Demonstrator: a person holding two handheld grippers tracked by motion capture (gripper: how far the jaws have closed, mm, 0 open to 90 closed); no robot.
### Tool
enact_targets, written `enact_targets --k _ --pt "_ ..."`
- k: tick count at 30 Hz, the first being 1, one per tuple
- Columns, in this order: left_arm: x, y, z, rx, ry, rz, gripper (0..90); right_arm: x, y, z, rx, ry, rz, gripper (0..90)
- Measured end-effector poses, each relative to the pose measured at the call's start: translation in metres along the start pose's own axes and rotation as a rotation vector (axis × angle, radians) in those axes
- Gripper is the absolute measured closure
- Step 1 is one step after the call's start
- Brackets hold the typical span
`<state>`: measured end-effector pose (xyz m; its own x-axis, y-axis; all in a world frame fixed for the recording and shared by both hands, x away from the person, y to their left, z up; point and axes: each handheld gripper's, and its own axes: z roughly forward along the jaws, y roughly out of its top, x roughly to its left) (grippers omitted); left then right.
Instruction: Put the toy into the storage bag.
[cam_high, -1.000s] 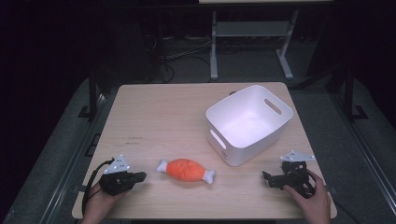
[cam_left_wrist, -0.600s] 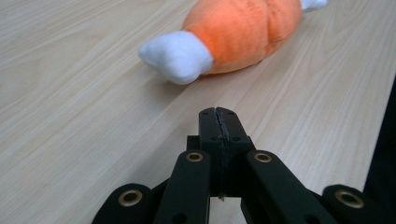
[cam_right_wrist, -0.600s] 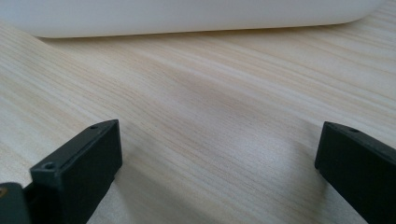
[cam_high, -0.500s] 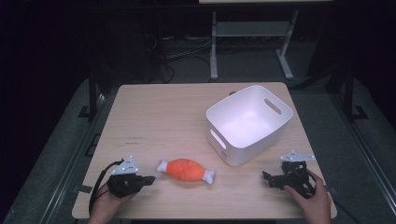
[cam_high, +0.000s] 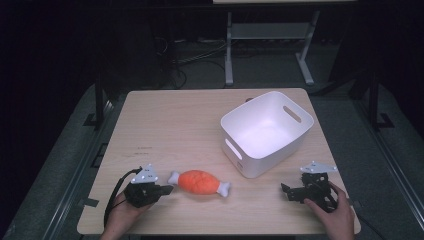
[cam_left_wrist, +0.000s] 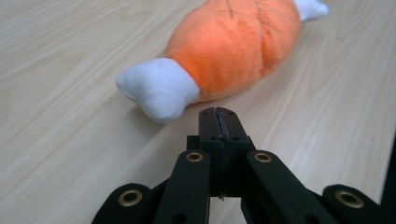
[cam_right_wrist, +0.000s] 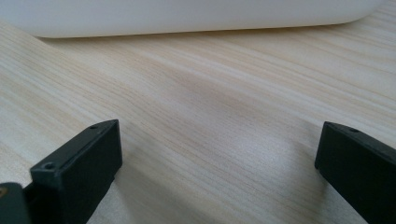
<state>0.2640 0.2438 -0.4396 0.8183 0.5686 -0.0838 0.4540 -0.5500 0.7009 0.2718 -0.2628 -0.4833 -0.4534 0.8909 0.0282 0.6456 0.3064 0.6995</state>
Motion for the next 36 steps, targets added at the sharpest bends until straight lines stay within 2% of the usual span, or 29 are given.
enact_targets --k 2,11,17,28,36 --pt "0.005 0.002 0.004 0.005 0.012 -0.007 89.5 0.000 0.000 0.000 0.000 0.000 0.000 0.2" --pt "0.015 0.008 0.009 0.009 0.046 -0.021 89.5 0.000 0.000 0.000 0.000 0.000 0.000 0.2" --pt "0.022 0.016 0.013 0.014 0.080 -0.011 89.5 0.000 0.000 0.000 0.000 0.000 0.001 0.2" --pt "0.031 0.028 0.021 0.009 0.089 -0.018 89.5 0.000 0.000 0.000 0.000 0.000 0.001 0.2" --pt "0.036 0.043 0.036 0.022 0.088 -0.015 89.6 0.000 0.000 0.000 0.000 0.000 0.000 0.2"
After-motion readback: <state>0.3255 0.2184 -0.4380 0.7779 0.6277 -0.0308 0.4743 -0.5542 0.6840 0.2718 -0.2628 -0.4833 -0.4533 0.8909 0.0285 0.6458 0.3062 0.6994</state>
